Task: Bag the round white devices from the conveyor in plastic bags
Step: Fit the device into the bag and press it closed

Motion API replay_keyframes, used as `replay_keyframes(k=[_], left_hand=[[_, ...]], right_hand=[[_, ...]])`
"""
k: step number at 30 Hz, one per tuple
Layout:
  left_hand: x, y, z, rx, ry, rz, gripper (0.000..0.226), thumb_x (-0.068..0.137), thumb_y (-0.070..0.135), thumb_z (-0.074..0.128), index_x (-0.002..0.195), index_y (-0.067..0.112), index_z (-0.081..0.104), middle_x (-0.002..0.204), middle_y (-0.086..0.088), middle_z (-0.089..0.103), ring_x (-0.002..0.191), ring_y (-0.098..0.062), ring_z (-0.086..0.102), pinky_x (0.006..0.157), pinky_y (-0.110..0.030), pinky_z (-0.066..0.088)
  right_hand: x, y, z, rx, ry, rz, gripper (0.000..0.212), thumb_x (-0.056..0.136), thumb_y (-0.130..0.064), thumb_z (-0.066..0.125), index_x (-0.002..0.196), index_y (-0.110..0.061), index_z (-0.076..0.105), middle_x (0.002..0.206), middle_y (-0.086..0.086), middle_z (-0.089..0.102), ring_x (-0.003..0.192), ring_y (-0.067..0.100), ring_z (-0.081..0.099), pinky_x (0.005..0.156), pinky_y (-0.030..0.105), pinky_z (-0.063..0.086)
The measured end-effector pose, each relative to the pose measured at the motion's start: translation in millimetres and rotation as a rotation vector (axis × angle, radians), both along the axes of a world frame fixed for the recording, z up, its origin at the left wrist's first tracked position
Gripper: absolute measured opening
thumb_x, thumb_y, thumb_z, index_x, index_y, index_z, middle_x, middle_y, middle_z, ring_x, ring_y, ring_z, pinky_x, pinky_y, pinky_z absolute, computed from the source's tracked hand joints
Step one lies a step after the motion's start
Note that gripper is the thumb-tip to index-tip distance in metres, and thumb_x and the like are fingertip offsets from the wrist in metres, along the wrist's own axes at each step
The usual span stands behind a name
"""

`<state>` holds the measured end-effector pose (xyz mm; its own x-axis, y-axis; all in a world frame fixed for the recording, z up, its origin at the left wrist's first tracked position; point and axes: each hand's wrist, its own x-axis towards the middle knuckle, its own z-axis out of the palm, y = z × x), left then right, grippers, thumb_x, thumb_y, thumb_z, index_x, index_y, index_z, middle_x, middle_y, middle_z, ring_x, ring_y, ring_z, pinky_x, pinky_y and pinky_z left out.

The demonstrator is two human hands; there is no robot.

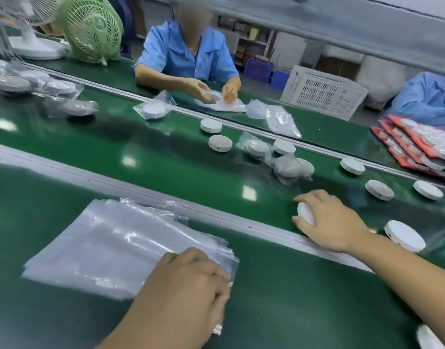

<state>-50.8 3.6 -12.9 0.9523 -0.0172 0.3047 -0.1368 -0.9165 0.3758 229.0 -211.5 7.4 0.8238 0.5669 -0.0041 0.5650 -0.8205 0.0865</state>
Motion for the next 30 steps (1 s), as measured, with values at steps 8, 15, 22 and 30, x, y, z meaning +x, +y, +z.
replay_keyframes(k=[8,15,22,30], left_hand=[[-10.1,-4.5,5.9,-0.328,-0.004,0.188,0.01,0.089,0.045,0.063,0.086,0.047,0.072,0.11,0.055,0.048,0.111,0.018,0.048,0.088,-0.006,0.04],[-16.8,-15.6,23.9,-0.666,-0.005,0.213,0.01,0.086,0.051,0.066,0.092,0.058,0.071,0.088,0.04,0.067,0.081,0.014,0.065,0.07,-0.009,0.048],[-21.9,-28.8,31.2,-0.888,0.05,-0.056,0.066,0.067,0.036,0.092,0.122,0.055,0.06,0.113,0.023,0.071,0.099,-0.002,0.07,0.08,-0.013,0.055],[-17.9,-45.2,22.9,-1.053,-0.375,0.221,0.031,0.081,0.054,0.064,0.108,0.04,0.07,0.119,0.018,0.069,0.102,-0.001,0.068,0.073,-0.015,0.056]], right_hand=[[-111.0,-7.9,20.5,0.766,0.256,0.177,0.024,0.088,-0.063,0.052,0.107,-0.052,0.059,0.11,-0.022,0.06,0.105,-0.003,0.057,0.081,0.014,0.041],[-180.5,-4.1,5.9,0.813,0.27,0.643,0.022,0.102,-0.041,0.065,0.123,-0.043,0.067,0.126,-0.02,0.069,0.119,0.003,0.065,0.099,0.019,0.051],[-205.0,22.9,-5.1,1.554,0.155,0.382,0.021,0.076,-0.048,0.088,0.087,-0.035,0.076,0.093,-0.008,0.08,0.099,0.019,0.076,0.097,0.037,0.057],[-203.7,32.1,13.5,1.085,0.503,0.372,0.047,0.089,-0.069,0.062,0.075,-0.025,0.053,0.064,-0.01,0.05,0.057,0.002,0.047,0.055,0.017,0.037]])
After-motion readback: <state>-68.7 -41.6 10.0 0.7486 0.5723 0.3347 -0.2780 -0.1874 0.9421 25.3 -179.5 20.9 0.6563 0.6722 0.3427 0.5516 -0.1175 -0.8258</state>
